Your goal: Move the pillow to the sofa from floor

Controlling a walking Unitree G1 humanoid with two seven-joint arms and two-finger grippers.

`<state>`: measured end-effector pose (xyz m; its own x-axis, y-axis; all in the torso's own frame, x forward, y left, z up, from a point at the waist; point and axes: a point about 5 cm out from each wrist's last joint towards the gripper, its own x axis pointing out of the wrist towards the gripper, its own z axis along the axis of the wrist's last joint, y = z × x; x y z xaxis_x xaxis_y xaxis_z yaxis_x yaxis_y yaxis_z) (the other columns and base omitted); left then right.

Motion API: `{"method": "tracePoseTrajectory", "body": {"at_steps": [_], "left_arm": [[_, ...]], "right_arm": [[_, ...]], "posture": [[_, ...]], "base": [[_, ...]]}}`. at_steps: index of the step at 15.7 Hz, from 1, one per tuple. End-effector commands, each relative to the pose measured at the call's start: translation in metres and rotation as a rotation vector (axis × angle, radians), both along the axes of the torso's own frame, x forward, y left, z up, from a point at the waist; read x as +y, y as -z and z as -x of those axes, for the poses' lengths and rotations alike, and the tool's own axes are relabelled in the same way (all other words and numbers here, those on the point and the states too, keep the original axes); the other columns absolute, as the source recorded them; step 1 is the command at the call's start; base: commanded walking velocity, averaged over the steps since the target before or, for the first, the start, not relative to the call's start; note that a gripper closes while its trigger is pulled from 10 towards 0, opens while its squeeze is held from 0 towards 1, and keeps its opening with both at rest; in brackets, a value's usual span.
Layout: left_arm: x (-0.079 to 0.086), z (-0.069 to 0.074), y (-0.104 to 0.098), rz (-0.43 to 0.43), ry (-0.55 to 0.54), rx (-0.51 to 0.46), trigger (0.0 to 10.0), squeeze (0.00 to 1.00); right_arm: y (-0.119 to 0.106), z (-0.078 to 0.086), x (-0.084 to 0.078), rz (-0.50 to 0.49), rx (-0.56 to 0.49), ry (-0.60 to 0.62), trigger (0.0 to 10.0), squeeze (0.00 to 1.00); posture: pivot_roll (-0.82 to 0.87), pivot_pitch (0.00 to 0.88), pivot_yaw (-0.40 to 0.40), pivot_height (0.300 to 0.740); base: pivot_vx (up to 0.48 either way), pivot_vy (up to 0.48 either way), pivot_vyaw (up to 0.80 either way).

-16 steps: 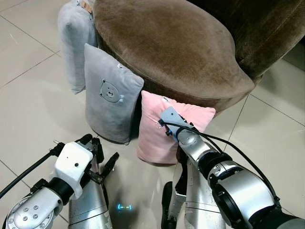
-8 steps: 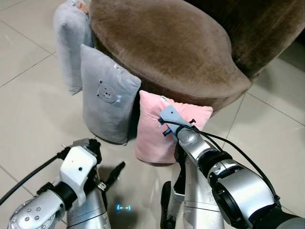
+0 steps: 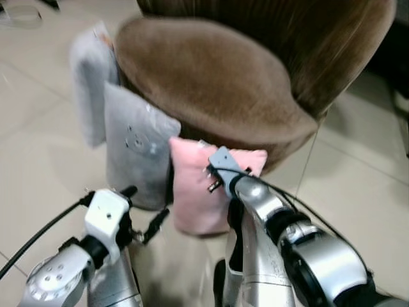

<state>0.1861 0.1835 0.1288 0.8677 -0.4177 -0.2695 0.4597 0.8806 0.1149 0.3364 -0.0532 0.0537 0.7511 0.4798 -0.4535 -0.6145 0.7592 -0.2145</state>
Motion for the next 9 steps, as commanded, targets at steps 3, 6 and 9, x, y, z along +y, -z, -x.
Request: {"method": "tracePoseTrajectory", "body": {"at_steps": [3,6,9], "left_arm": [[-0.001,-0.005,0.006,0.001,-0.062,-0.039,10.0,0.63],[-0.001,-0.013,-0.002,0.016,-0.144,-0.126,10.0,0.64],[0.001,-0.014,-0.012,0.013,-0.162,-0.174,10.0,0.63]], "right_arm": [[-0.016,-0.001,-0.01,-0.123,-0.152,-0.044,0.0,0.0],[-0.074,-0.007,-0.047,-0.379,-0.411,0.057,0.0,0.0],[-0.146,0.002,-0.069,-0.544,-0.611,0.069,0.0,0.0]], "posture": [[0.02,0.0,-0.125,0.423],[-0.01,0.0,-0.117,0.423],[-0.01,0.0,-0.108,0.423]], "base": [[0.0,0.0,0.0],[0.0,0.0,0.0],[0.0,0.0,0.0]]}}
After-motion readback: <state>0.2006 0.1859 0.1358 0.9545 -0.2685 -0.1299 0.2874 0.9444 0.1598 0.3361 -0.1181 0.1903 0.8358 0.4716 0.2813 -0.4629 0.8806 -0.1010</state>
